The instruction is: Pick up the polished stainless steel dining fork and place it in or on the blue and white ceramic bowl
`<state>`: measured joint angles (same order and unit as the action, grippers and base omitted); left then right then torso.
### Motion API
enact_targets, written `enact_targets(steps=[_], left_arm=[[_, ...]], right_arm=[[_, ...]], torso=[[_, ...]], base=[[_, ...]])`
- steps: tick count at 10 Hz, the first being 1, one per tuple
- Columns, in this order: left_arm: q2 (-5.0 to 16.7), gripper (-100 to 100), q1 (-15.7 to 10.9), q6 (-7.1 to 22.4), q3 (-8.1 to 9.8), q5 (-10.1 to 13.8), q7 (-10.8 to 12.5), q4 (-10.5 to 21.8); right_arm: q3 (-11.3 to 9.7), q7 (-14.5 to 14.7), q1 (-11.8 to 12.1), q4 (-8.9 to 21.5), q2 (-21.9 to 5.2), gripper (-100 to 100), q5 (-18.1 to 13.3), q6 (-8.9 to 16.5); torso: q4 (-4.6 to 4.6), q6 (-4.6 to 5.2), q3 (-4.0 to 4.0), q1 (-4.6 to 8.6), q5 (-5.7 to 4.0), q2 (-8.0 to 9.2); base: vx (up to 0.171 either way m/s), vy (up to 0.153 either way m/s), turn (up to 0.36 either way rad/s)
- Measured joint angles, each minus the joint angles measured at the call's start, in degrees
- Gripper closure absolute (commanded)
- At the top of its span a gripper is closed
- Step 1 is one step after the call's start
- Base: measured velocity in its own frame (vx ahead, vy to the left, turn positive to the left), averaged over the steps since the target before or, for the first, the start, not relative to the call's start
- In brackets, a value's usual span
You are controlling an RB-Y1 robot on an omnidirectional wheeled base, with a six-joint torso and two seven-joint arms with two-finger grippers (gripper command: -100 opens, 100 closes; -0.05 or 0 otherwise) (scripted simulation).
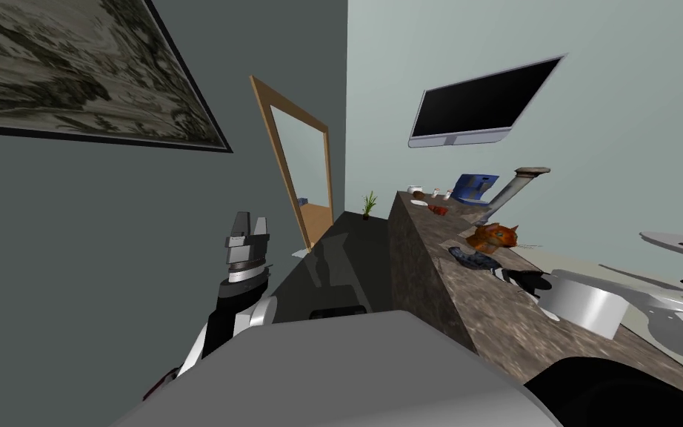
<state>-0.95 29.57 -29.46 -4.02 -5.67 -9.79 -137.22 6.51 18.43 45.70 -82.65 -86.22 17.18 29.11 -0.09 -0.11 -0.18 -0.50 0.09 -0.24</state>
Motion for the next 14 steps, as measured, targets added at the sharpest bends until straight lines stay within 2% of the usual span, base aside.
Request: enact_targets(steps=[2,4,5,6,7,10,12,14], left_arm=[[0.0,0,0.0,0.0,0.01,0.0,0.0,0.0],[0.0,0,0.0,0.0,0.01,0.0,0.0,0.0],[0.0,0,0.0,0.0,0.02,0.0,0.0,0.0],[0.0,0,0.0,0.0,0.02,0.0,0.0,0.0],[0.0,0,0.0,0.0,0.02,0.0,0.0,0.0],[0.0,0,0.0,0.0,0.02,0.0,0.0,0.0],[0.0,0,0.0,0.0,0.02,0.0,0.0,0.0],[0.0,0,0.0,0.0,0.02,0.0,0.0,0.0]], right_arm=[[-0.3,0.2,-0.5,0.1,-2.4,100,1.6,1.1],[0.9,-0.5,0.8,-2.1,-4.0,100,2.5,2.0],[-0.8,-0.9,-1.0,-2.5,-4.3,100,3.0,1.9],[-0.4,-1.3,-0.4,-3.7,-5.0,100,3.9,1.8],[-1.4,-1.7,-1.5,-4.7,-4.9,100,4.1,1.5],[-2.9,-2.6,-2.5,-7.0,-6.1,100,6.5,0.3],[-4.6,-3.1,-4.2,-8.7,-5.7,100,6.9,0.1],[-4.5,-3.8,-3.7,-10.3,-5.8,100,7.4,-0.5]], torso=[[0.01,0.03,0.01,0.27,-0.05,0.00],[-0.01,0.08,-0.04,0.64,-0.15,-0.09],[-0.02,0.07,-0.07,0.87,-0.25,-0.13],[-0.04,0.03,-0.16,0.92,-0.25,-0.31],[-0.06,0.06,-0.16,1.12,-0.32,-0.29],[-0.01,0.03,-0.09,0.98,-0.28,-0.18],[0.02,0.04,0.00,0.88,-0.28,-0.01],[0.05,0.04,0.04,0.89,-0.27,0.05]], base=[[0.068,-0.007,-0.062],[0.101,-0.099,-0.146],[0.160,-0.117,-0.110],[0.139,-0.164,-0.161],[0.123,-0.155,-0.110],[0.108,-0.103,-0.096],[0.075,-0.088,-0.083],[0.088,-0.090,-0.088]])
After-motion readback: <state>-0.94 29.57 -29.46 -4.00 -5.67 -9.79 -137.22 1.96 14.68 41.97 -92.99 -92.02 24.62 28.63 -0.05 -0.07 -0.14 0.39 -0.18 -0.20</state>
